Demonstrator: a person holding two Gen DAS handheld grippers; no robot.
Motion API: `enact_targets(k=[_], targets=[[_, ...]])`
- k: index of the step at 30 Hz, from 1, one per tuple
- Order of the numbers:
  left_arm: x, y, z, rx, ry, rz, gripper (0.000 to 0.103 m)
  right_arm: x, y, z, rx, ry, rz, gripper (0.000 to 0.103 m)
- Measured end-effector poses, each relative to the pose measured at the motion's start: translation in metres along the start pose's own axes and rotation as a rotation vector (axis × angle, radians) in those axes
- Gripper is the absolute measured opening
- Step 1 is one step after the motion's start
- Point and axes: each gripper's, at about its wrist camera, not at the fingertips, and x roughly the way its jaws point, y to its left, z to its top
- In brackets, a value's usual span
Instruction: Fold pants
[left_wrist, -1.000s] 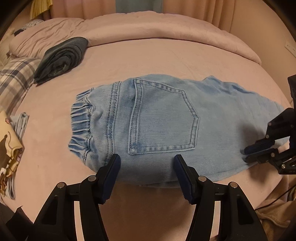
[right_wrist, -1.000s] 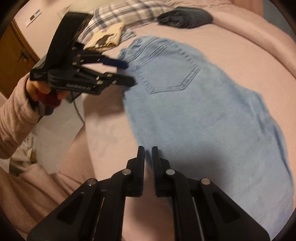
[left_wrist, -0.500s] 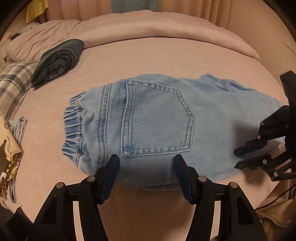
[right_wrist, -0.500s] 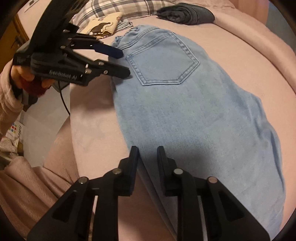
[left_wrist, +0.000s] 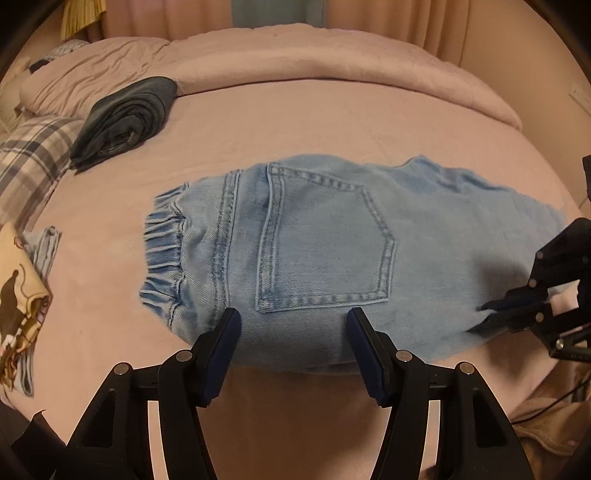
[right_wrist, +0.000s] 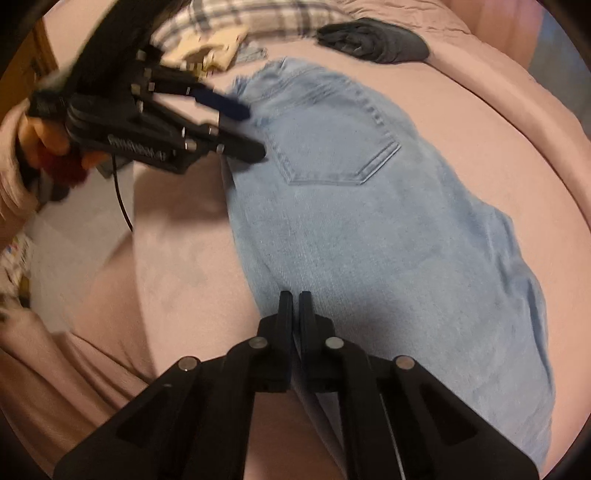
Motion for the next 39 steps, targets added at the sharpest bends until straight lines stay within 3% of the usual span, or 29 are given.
enact_targets(k=[5, 8, 11, 13, 15, 16, 18, 21, 22, 24, 28, 30, 32, 36, 37, 39], targets=[[0.007, 0.001, -0.004, -0.007, 0.023, 0.004, 0.061, 0.005, 0.011, -0.008, -0.042, 0.019, 0.039, 0.004], [0.006, -0.002, -0.002, 0.006, 0.023, 0.025, 0.061, 0.023, 0.015, -0.012, -0.074, 0.047, 0.006, 0.005], [-0.008, -0.017, 0.003, 0.05, -0.016, 0.057, 0.061, 0.015, 0.004, -0.007, 0.006, 0.012, 0.047, 0.01], [-0.021, -0.034, 0.006, 0.082, -0.069, -0.02, 0.061, -0.005, -0.003, -0.01, 0.055, -0.038, 0.075, 0.023], [-0.021, -0.056, 0.008, 0.094, -0.083, -0.126, 0.061, -0.034, -0.015, -0.022, 0.114, -0.112, 0.085, 0.025], [-0.014, -0.071, 0.007, 0.12, -0.072, -0.162, 0.061, -0.045, -0.024, -0.031, 0.152, -0.137, 0.064, 0.025], [0.007, -0.109, 0.005, 0.214, -0.045, -0.165, 0.061, -0.06, -0.05, -0.06, 0.25, -0.138, -0.028, 0.025], [0.033, -0.143, -0.002, 0.308, 0.008, -0.169, 0.061, -0.059, -0.08, -0.104, 0.392, -0.046, -0.113, 0.022], [0.043, -0.149, -0.009, 0.353, 0.017, -0.127, 0.061, -0.056, -0.084, -0.119, 0.408, 0.013, -0.156, 0.02], [0.044, -0.142, -0.014, 0.33, -0.01, -0.155, 0.062, -0.067, -0.083, -0.149, 0.399, 0.001, -0.208, 0.016], [0.035, -0.115, -0.013, 0.258, 0.033, -0.193, 0.057, -0.091, -0.105, -0.19, 0.578, -0.062, -0.157, 0.011], [0.026, -0.112, -0.01, 0.281, 0.035, -0.15, 0.058, -0.104, -0.108, -0.2, 0.634, -0.096, -0.129, 0.009], [0.014, -0.109, -0.005, 0.297, 0.0, -0.092, 0.058, -0.127, -0.11, -0.216, 0.693, -0.183, -0.146, 0.018], [0.012, -0.089, 0.026, 0.195, -0.107, -0.115, 0.063, -0.161, -0.131, -0.249, 0.838, -0.329, -0.261, 0.031], [0.021, -0.083, 0.033, 0.182, -0.109, -0.081, 0.063, -0.164, -0.142, -0.256, 0.882, -0.334, -0.309, 0.031], [0.054, -0.064, 0.045, 0.103, -0.028, 0.058, 0.063, -0.169, -0.164, -0.278, 0.958, -0.33, -0.392, 0.031]])
